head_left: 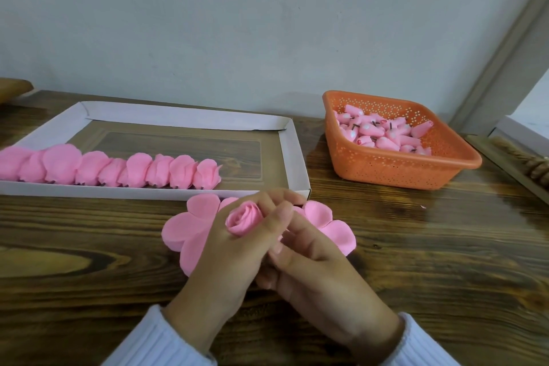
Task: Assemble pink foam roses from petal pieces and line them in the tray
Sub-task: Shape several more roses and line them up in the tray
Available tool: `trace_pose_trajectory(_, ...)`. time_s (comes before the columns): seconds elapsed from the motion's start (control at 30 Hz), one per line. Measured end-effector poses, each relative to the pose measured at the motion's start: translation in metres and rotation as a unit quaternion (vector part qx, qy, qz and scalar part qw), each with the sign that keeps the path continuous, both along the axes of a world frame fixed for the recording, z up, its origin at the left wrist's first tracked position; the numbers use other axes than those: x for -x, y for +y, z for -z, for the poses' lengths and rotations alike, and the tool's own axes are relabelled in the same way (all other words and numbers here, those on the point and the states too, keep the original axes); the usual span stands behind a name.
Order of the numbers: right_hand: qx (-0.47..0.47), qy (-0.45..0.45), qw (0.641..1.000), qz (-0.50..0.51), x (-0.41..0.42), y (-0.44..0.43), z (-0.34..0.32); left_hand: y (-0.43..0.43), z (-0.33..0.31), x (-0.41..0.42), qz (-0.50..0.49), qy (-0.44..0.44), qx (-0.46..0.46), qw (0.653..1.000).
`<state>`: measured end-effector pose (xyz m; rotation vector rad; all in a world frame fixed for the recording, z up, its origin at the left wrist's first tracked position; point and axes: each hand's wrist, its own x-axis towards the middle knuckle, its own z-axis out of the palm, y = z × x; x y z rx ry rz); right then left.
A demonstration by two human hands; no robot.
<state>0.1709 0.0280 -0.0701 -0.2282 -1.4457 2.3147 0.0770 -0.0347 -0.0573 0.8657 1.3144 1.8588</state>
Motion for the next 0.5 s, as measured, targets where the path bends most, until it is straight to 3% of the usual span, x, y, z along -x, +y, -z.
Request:
trace_pose_trajectory(0.17,-0.008,-0.023,1.000,-0.013,-0.0003,0.0006,0.0021,-0.0019,-0.0020,-0.0020,0.043,0.009,-0.013,0.999)
trace_pose_trajectory(0.37,0.000,0.012,1.000,-0.009,-0.0004,0.0014,0.0010,0.0004,-0.0021,0.0012,0.000,-0.008,-0.016,1.000)
trace_pose_trajectory(0.5,-0.004,0.008,1.000,-0.026,-0.0013,0.0030,0.0020,-0.0020,-0.0036,-0.0034,0.031,-0.002,-0.016,0.999)
